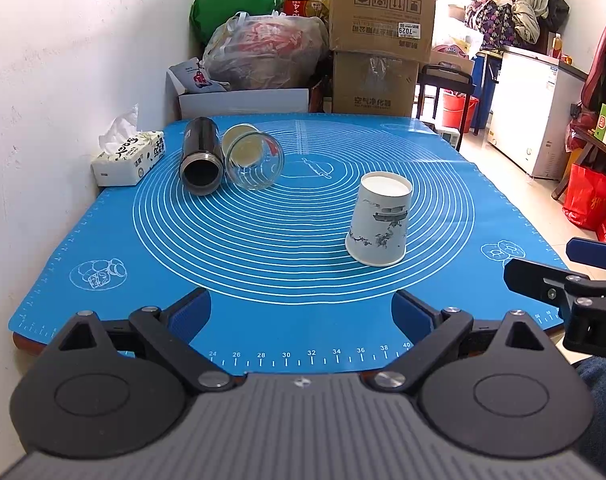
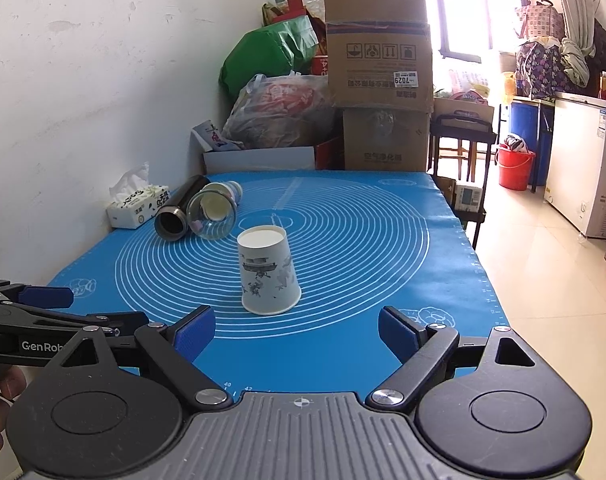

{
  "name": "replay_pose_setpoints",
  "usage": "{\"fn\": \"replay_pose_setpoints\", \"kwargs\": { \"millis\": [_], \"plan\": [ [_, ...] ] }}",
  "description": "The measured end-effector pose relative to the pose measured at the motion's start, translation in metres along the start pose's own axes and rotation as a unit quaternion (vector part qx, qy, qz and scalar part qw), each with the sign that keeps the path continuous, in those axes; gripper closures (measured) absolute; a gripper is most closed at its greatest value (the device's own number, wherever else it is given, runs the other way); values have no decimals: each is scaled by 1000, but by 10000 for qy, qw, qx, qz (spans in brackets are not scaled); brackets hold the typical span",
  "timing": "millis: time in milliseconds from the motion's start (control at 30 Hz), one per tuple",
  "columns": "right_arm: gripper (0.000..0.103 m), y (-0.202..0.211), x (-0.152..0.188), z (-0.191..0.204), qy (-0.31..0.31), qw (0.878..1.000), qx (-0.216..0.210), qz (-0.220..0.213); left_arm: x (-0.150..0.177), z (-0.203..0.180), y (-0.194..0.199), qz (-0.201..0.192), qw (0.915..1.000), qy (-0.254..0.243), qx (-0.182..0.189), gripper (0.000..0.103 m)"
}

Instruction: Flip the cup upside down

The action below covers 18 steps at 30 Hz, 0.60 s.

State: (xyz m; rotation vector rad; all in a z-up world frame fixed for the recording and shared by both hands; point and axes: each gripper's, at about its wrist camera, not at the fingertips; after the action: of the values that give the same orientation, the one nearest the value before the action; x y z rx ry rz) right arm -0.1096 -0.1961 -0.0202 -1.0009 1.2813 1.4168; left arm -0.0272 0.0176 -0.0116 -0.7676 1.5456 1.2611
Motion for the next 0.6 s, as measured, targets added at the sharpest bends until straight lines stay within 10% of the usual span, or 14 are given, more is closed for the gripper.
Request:
{"fn": "replay_pose_setpoints", "kwargs": {
  "millis": [600],
  "plan": [
    [13,1,-1,0,-8,10000,-23,-7,1,1,-2,32,10000,-17,-30,7]
  ]
}}
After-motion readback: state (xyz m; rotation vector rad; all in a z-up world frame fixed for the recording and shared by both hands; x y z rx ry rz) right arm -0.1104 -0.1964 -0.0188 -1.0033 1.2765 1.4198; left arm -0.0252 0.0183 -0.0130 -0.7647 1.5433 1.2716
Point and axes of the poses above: each gripper's, at about its wrist camera, not at the fingertips, and y roughly against the way its jaws point, z to its left, x to its underside, and after that the axes turned 15 degrees about -z, right-handed
